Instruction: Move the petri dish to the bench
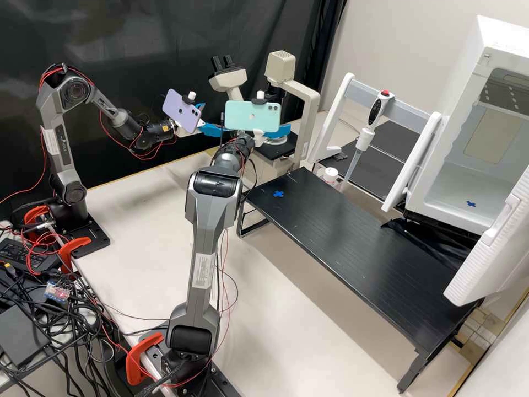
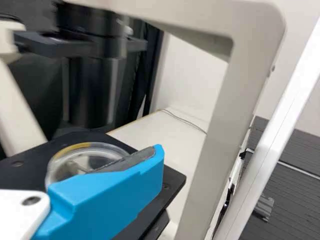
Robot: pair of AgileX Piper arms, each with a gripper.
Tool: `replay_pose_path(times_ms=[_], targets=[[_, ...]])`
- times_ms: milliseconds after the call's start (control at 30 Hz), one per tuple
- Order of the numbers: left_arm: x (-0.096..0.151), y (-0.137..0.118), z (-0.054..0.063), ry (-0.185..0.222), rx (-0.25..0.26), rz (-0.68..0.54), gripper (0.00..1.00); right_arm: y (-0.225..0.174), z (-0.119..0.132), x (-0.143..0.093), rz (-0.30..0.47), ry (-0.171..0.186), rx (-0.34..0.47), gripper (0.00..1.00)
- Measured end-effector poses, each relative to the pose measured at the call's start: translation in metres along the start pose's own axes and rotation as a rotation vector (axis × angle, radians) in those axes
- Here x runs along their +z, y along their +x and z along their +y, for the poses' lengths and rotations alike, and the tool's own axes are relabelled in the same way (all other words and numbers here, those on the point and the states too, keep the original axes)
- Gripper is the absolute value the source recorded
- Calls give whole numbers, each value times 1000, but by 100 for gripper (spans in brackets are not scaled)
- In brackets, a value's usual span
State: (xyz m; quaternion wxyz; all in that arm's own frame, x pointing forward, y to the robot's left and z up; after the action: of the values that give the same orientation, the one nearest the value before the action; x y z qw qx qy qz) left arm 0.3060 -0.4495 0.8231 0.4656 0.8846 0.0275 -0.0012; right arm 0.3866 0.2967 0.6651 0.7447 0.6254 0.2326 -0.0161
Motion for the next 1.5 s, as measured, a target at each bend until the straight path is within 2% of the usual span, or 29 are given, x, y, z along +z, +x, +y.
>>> replay_pose_path(times_ms=[100, 333, 433, 600, 700, 733, 1500], targets=[[0, 0, 0, 0, 0, 0, 100, 12, -5, 7, -31, 15, -23, 100], [0, 0, 0, 0, 0, 0, 100, 33, -20, 15, -72, -19, -56, 100], [0, 0, 0, 0, 0, 0, 100, 40, -25, 17, -87, -7, -59, 100], [0, 0, 0, 0, 0, 0, 100, 42, -25, 17, -89, -17, -56, 100], [0, 0, 0, 0, 0, 0, 100, 43, -29, 20, -100, -5, -64, 100], [0, 0, 0, 0, 0, 0, 100, 43, -29, 20, -101, -6, -65, 0], [0, 0, 0, 0, 0, 0, 100, 43, -40, 35, -143, 3, -102, 0]])
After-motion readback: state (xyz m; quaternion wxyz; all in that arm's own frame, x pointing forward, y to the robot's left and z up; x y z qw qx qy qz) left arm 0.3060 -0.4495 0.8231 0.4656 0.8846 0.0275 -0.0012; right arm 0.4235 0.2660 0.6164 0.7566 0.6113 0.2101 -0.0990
